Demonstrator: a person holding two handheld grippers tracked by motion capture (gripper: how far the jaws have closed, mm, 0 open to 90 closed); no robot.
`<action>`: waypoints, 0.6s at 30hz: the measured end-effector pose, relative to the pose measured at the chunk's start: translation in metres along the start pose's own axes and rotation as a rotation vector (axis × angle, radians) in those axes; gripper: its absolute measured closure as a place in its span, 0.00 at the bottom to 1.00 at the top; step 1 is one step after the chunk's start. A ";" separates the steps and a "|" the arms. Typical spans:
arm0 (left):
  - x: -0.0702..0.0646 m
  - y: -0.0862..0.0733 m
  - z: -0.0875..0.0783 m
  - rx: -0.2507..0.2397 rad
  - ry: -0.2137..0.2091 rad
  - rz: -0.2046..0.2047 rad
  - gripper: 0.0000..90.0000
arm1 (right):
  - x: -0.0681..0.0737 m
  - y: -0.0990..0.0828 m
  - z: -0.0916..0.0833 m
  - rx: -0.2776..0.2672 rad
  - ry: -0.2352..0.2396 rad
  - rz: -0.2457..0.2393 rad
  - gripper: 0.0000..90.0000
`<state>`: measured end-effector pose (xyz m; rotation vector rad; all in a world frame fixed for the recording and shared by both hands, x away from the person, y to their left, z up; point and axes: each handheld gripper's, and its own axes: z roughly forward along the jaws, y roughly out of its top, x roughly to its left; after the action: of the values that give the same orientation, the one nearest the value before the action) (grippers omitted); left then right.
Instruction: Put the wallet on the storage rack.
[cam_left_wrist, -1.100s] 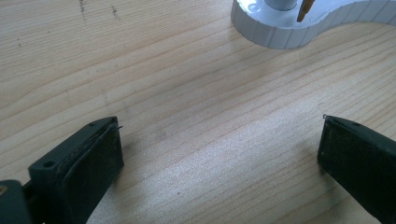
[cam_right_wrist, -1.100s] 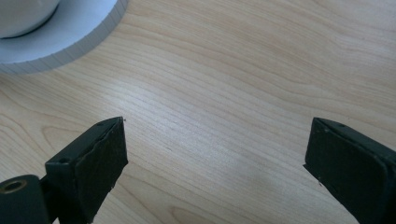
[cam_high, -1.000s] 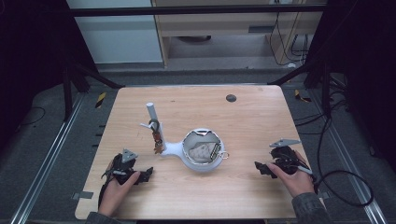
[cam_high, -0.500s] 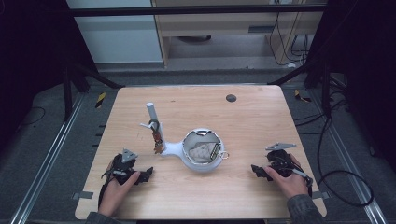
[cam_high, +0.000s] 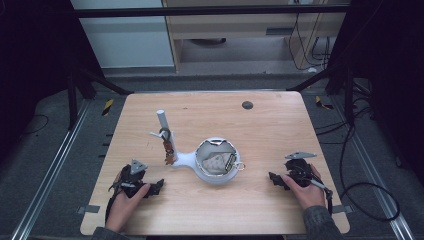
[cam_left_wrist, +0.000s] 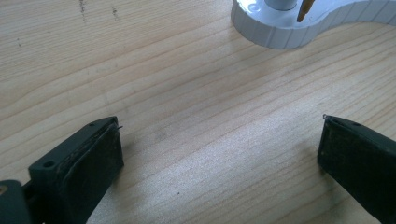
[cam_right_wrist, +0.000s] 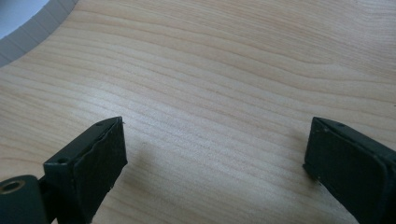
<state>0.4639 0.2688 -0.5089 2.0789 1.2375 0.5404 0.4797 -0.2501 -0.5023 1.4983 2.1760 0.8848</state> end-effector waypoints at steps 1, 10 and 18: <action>0.000 0.000 0.000 0.000 0.000 0.000 0.00 | 0.000 0.000 0.001 -0.007 -0.005 0.004 0.06; 0.000 0.000 0.000 -0.001 0.000 -0.001 0.00 | 0.002 -0.001 0.004 -0.039 -0.023 0.023 0.05; 0.000 0.000 0.000 0.003 -0.001 0.002 0.00 | 0.008 -0.007 0.007 -0.086 -0.073 -0.005 0.04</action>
<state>0.4639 0.2690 -0.5088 2.0832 1.2361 0.5391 0.4758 -0.2421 -0.5124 1.4598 2.0629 0.8963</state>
